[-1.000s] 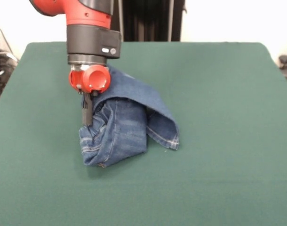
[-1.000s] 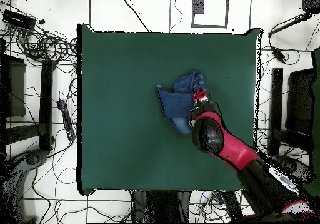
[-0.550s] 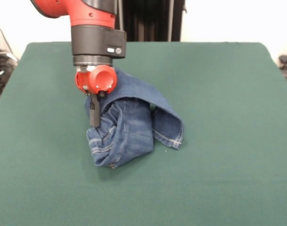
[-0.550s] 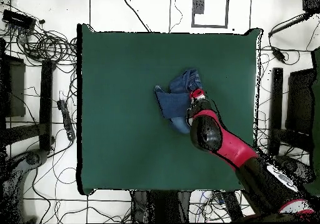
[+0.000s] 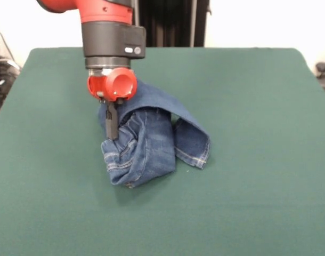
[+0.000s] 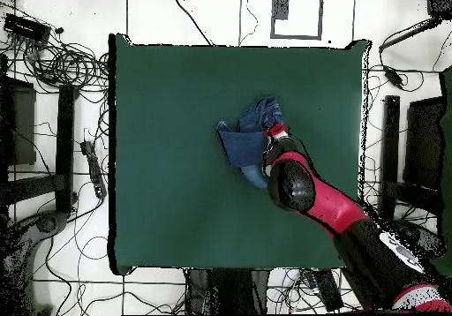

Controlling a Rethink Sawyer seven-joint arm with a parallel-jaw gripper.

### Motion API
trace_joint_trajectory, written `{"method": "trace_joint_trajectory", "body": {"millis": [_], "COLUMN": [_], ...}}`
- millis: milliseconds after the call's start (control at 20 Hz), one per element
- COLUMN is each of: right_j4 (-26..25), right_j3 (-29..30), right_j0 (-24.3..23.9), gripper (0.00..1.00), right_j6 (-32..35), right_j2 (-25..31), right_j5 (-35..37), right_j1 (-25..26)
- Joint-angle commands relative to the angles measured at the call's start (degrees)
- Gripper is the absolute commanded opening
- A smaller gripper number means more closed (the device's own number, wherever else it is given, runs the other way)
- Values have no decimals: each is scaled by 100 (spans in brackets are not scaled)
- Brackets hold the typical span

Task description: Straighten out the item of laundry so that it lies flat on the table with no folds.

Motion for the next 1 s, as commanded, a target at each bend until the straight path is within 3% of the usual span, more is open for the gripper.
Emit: {"method": "trace_joint_trajectory", "body": {"millis": [50,100,300,550,850,1000], "right_j4": [434,533,278,36,111,48], "right_j3": [150,-19,-371,-345,-414,-511], "right_j0": [973,1362,1569,1401,1557,1272], "gripper": [0,0,0,0,0,0], "right_j6": [398,270,24,174,210,167], "right_j2": [-584,-1166,-1601,-1389,-1558,-1273], "right_j5": [1258,1340,1438,1415,1656,1709], "right_j1": [-493,-619,-669,-602,-749,-566]}}
